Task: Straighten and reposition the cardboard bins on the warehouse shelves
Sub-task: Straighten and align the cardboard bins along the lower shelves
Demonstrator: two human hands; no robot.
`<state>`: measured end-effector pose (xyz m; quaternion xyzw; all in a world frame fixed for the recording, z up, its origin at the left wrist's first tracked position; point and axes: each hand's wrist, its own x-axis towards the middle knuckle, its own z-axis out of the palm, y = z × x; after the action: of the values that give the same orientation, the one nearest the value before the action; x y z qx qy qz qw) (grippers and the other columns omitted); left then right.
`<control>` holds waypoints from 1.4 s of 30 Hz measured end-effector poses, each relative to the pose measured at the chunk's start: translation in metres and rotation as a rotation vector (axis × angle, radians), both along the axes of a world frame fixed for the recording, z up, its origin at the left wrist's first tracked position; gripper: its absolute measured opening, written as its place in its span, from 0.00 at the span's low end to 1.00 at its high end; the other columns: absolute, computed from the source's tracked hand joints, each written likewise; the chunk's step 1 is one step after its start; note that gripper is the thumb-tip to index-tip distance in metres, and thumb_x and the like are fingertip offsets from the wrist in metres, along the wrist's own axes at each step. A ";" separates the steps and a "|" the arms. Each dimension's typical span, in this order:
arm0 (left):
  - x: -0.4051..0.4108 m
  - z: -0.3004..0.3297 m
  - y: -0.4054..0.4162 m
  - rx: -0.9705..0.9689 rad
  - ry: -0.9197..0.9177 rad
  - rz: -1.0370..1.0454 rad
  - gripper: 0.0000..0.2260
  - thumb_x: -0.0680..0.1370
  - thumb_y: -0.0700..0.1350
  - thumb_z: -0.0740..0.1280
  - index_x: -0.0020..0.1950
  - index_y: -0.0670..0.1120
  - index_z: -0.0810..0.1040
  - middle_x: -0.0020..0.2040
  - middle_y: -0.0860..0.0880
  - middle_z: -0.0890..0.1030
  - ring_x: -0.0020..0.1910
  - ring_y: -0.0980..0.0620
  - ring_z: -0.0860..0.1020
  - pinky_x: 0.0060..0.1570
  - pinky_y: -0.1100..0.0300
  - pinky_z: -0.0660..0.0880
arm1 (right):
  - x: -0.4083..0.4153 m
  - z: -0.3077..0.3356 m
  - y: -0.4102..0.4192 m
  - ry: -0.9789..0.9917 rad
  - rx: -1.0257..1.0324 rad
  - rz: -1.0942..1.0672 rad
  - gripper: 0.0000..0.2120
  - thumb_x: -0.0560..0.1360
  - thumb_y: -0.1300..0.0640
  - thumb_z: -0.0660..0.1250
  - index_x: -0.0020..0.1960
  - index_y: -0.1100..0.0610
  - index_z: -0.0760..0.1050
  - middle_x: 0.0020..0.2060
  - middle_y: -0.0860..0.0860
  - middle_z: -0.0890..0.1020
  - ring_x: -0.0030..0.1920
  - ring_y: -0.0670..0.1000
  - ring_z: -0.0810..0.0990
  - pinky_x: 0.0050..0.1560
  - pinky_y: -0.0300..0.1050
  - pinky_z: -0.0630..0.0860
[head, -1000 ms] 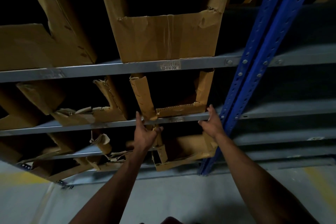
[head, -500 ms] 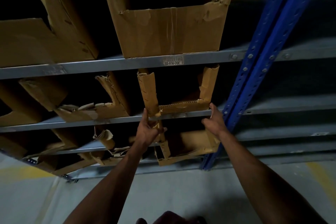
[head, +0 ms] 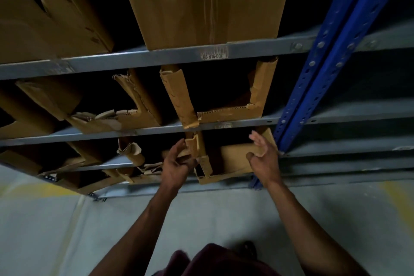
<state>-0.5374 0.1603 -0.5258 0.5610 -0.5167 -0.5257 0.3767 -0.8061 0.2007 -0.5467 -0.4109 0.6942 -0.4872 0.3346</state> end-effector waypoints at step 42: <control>-0.034 -0.302 -0.032 -0.300 -0.139 -0.156 0.57 0.59 0.69 0.84 0.82 0.62 0.59 0.77 0.60 0.72 0.74 0.57 0.73 0.72 0.50 0.75 | -0.053 -0.279 -0.002 0.120 -0.123 -0.185 0.55 0.69 0.59 0.82 0.81 0.39 0.50 0.69 0.26 0.66 0.73 0.45 0.69 0.74 0.63 0.71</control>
<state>-0.5716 0.1284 -0.8280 0.4914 -0.6562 -0.4304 0.3778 -0.8595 0.1991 -0.8254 -0.3932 0.7168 -0.5321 0.2199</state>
